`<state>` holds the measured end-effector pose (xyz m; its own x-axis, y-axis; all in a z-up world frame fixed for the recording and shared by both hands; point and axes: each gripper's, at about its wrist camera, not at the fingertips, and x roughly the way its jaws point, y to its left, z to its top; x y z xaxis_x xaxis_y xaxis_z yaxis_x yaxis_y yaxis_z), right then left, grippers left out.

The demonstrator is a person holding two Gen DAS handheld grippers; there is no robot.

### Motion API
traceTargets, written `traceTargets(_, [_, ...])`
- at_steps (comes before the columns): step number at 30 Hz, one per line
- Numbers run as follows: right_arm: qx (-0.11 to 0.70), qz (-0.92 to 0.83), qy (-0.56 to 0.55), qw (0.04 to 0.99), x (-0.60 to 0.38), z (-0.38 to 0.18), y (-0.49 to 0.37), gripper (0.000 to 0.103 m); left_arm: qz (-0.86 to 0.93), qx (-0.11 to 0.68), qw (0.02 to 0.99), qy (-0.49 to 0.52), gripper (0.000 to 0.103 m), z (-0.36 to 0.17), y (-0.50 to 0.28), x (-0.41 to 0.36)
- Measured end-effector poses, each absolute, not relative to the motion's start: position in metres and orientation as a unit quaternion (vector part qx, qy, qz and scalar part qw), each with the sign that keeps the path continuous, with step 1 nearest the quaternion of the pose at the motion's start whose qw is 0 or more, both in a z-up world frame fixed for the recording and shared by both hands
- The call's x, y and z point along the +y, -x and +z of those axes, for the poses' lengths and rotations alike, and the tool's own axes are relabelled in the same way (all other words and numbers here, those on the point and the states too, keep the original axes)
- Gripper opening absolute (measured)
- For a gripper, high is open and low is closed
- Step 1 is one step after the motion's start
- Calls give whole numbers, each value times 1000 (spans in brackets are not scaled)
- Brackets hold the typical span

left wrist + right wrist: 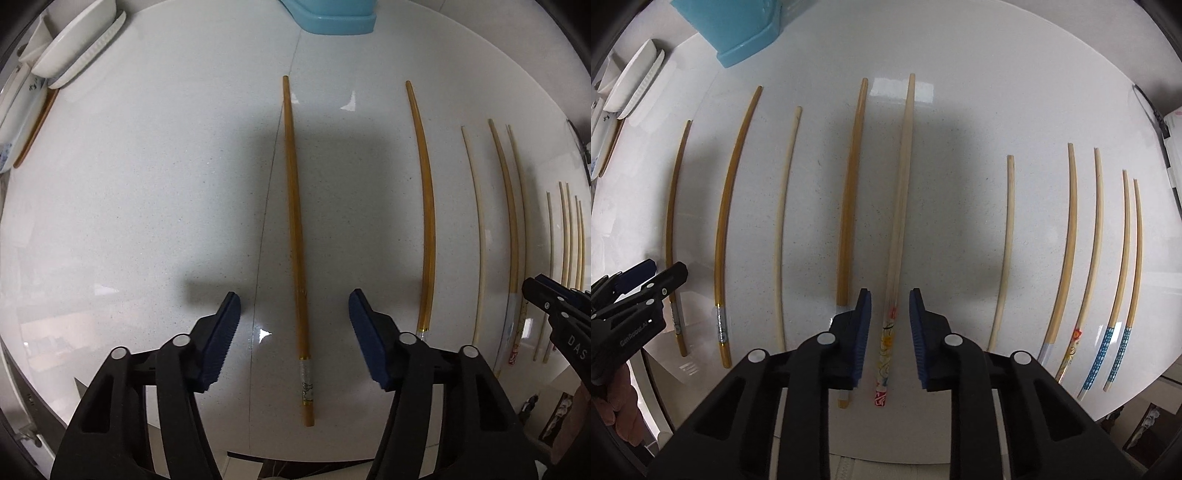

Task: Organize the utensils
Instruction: 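Lower the left tool onto a plain brown chopstick and close it, then lift the brown chopstick with the left tool and drop it into the blue holder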

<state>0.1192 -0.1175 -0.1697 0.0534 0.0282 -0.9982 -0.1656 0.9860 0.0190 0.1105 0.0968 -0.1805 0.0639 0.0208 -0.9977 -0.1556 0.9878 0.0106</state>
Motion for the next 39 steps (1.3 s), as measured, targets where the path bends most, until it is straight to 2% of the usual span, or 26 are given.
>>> traceTargets(2, [691, 64, 47, 719, -118, -173, -120, 14, 59, 686, 723, 49, 44, -181, -115, 92])
traceTargets(4, [695, 59, 44, 715, -120, -174, -125, 8, 60, 690, 720, 49, 24, -182, -120, 88])
traceTargets(6, [698, 57, 41, 712, -124, -172, -130, 7, 63, 690, 719, 49, 7, -183, -123, 87])
traceTargets(14, [695, 54, 16, 717, -136, -166, -134, 6, 53, 672, 734, 74, 6, -179, -126, 88])
traceTargets(24, [657, 73, -22, 750, -162, -115, -119, 6, 58, 601, 793, 80, 6, -152, -125, 96])
traceTargets(39, [534, 97, -29, 839, -210, -22, -116, 6, 74, 496, 862, 71, 6, -62, -140, 108])
